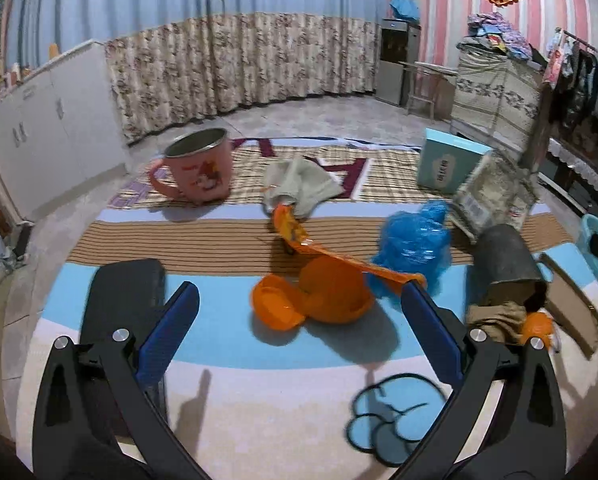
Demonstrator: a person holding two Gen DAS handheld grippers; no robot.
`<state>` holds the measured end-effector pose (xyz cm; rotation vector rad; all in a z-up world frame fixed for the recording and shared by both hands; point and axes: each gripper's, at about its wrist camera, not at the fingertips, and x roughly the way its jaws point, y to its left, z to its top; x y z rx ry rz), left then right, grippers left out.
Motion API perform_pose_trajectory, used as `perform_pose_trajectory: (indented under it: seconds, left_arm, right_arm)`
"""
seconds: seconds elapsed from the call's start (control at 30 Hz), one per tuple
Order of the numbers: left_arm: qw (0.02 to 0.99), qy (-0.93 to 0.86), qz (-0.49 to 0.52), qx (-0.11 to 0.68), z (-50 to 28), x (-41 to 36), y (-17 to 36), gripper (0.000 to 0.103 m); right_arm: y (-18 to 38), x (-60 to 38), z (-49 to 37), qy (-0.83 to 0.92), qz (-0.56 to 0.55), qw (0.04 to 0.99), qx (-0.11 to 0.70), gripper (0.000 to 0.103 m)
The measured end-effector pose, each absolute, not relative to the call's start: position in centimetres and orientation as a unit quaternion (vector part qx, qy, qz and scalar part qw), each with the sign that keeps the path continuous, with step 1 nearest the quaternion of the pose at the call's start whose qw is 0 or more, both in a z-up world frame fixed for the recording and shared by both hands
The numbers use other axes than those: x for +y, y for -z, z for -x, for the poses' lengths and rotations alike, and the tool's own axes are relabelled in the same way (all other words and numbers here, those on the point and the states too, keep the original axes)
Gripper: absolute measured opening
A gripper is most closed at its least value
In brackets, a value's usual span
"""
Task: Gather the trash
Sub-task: 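Move the left tool back to the bed and grasp the orange snack bag, then lift the orange snack bag with the left tool while the right tool grasps the black ribbed cup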
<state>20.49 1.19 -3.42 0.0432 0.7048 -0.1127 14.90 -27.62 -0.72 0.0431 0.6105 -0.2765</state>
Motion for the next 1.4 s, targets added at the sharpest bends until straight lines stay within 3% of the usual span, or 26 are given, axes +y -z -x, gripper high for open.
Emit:
perform_pose_trajectory:
  seconds: [0.27,0.33,0.5,0.63,0.77,1.4]
  left_arm:
    - [0.935,0.047,-0.034,0.35,-20.9,-0.7,2.3,0.095]
    - [0.925,0.062,-0.028,0.374,-21.5,-1.0,2.8,0.075]
    - [0.907,0.099,-0.024,0.408,-21.9,-2.1,4.3,0.049]
    - [0.904,0.112,-0.011,0.412,-21.9,-1.9,4.8,0.014]
    - [0.908,0.112,-0.009,0.404,-21.7,-1.3,4.5,0.005]
    - [0.935,0.071,-0.045,0.345,-19.4,2.0,1.5,0.003]
  right_arm:
    - [1.0,-28.0,-15.3,0.134,-0.034,0.942,0.305,0.098]
    - [1.2,-28.0,-15.4,0.13,-0.04,0.942,0.308,0.098]
    - [1.4,-28.0,-15.4,0.127,-0.053,0.94,0.312,0.098]
    - [1.5,-27.4,-15.5,0.12,-0.053,0.941,0.312,0.098]
    - [1.6,-26.8,-15.6,0.117,-0.043,0.941,0.314,0.098]
    - [0.7,-23.4,-15.1,0.082,-0.006,0.951,0.299,0.098]
